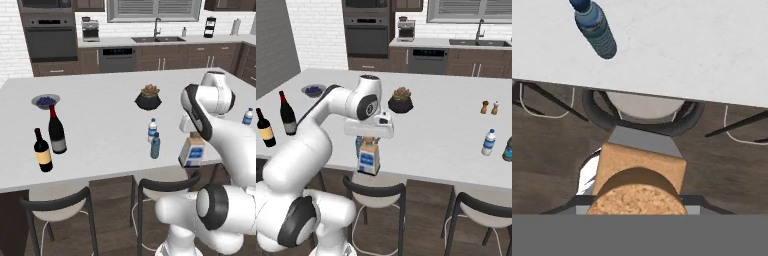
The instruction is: Move the plastic bottles in the middle to the plastics group, and the glass bottles in the middle to the glass group.
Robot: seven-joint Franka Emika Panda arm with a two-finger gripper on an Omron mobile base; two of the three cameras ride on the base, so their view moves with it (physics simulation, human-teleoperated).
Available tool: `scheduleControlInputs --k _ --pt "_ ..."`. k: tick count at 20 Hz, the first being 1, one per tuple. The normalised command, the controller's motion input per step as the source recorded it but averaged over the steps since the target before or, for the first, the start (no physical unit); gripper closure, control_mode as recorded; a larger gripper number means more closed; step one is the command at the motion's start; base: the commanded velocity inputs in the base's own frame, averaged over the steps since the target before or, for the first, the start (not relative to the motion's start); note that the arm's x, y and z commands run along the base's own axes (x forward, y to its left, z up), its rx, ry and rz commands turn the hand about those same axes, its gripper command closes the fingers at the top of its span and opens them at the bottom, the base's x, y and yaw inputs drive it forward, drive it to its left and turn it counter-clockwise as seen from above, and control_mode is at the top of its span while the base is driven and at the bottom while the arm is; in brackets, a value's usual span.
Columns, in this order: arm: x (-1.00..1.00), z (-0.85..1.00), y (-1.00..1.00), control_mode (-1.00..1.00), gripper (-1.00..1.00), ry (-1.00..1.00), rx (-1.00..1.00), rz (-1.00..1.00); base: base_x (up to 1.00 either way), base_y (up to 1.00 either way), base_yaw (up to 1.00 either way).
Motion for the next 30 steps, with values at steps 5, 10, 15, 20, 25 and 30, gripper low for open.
scheduleControlInputs --k 5,10,15,20,25,30 --pt "-0.79 0.33 0.92 -1.00 1.00 -0.20 -0.08 0.05 0.00 0.00 0.00" --pt "-0.31 0.25 0.96 -1.00 1.00 -0.14 -0.06 0.08 0.00 0.00 0.00" --pt "-0.08 0.15 0.89 -1.00 1.00 -0.07 -0.02 0.09 0.00 0.00 0.00" --pt "0.01 0.14 0.58 -1.00 1.00 -0.02 0.00 0.14 0.00 0.00 0.00" --pt "0.03 0.20 0.61 -1.00 1.00 0.00 0.00 0.18 0.00 0.00 0.00" --pt "0.23 0.10 0.59 -1.00 1.00 0.01 0.00 0.18 0.00 0.00 0.00"
